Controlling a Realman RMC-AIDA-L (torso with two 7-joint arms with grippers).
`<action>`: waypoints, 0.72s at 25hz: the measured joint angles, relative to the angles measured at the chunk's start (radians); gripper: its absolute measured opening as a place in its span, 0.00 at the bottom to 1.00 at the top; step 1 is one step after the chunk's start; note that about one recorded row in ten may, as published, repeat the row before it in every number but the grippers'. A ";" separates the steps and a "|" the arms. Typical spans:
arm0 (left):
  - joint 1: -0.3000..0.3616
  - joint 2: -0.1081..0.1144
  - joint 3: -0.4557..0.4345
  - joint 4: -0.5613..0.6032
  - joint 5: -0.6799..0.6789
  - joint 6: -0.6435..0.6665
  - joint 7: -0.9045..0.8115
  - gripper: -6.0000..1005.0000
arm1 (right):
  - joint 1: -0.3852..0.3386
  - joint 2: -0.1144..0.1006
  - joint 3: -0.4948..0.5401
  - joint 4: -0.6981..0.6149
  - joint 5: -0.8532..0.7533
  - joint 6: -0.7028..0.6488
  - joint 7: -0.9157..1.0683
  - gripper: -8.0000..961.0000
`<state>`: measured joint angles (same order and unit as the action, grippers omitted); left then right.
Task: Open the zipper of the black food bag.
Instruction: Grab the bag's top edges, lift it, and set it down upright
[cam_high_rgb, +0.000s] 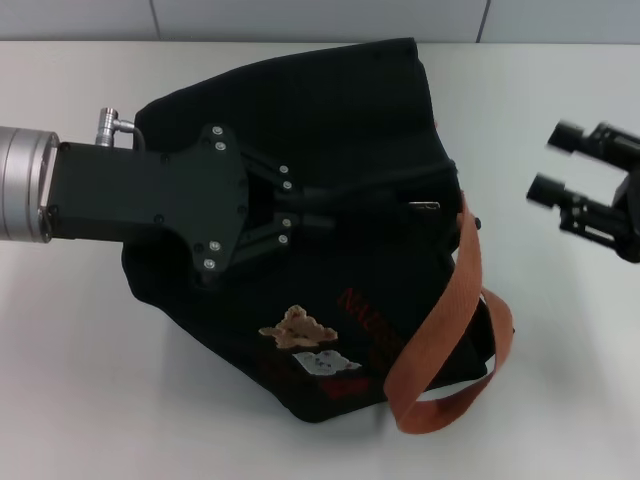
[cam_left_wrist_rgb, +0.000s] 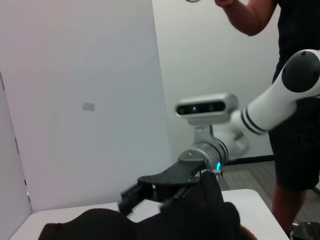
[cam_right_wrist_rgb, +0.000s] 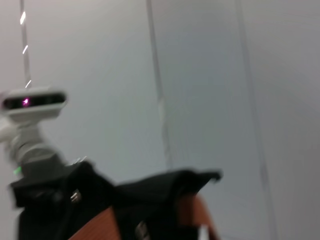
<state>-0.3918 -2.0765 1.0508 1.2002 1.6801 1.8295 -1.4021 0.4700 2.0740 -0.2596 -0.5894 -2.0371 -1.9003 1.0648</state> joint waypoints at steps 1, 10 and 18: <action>0.000 0.000 0.000 0.000 0.000 0.000 0.000 0.11 | 0.001 0.000 -0.037 -0.045 0.000 -0.003 0.063 0.65; -0.003 0.000 0.002 -0.022 0.000 -0.001 0.013 0.11 | 0.028 0.005 -0.161 -0.073 0.009 -0.016 0.133 0.64; -0.005 -0.001 0.003 -0.025 0.000 0.002 0.013 0.11 | 0.061 0.008 -0.174 0.068 0.010 0.029 -0.098 0.64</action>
<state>-0.3973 -2.0770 1.0540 1.1749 1.6802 1.8311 -1.3895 0.5309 2.0823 -0.4339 -0.5219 -2.0275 -1.8710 0.9671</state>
